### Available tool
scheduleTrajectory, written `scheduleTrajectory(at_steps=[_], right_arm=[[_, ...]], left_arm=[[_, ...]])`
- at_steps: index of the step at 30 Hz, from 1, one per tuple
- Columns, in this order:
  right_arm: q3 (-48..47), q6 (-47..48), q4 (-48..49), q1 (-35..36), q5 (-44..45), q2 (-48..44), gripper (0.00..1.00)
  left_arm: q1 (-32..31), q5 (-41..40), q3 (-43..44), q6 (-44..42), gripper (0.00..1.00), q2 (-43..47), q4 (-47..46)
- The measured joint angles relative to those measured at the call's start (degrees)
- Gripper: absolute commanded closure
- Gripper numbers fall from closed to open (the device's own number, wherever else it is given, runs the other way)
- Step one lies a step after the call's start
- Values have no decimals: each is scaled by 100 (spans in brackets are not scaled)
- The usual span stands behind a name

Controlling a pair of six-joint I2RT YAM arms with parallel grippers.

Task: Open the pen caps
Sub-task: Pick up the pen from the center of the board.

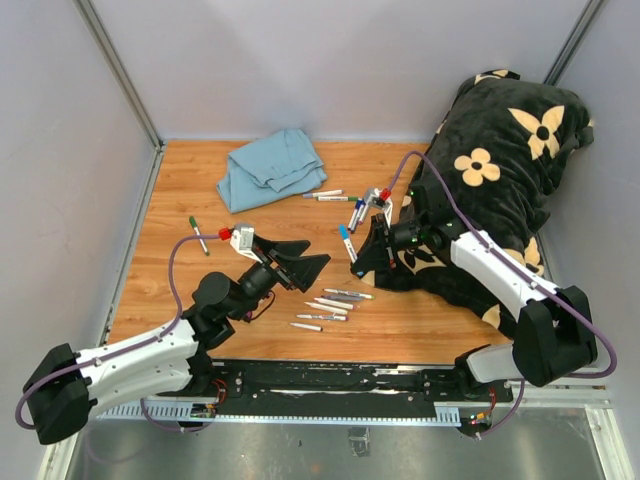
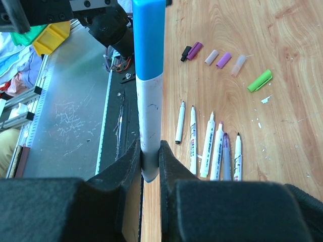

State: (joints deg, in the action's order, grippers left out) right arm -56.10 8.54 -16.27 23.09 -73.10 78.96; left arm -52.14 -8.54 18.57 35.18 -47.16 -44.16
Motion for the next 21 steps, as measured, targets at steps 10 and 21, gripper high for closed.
scheduleTrajectory(at_steps=[10, 21], right_arm=[[0, 105, -98, 0, -15, 0, 98], [-2, 177, -162, 0, -39, -20, 98]], left_arm=[[297, 621, -118, 323, 1, -197, 11], [514, 964, -306, 522, 1, -133, -168]])
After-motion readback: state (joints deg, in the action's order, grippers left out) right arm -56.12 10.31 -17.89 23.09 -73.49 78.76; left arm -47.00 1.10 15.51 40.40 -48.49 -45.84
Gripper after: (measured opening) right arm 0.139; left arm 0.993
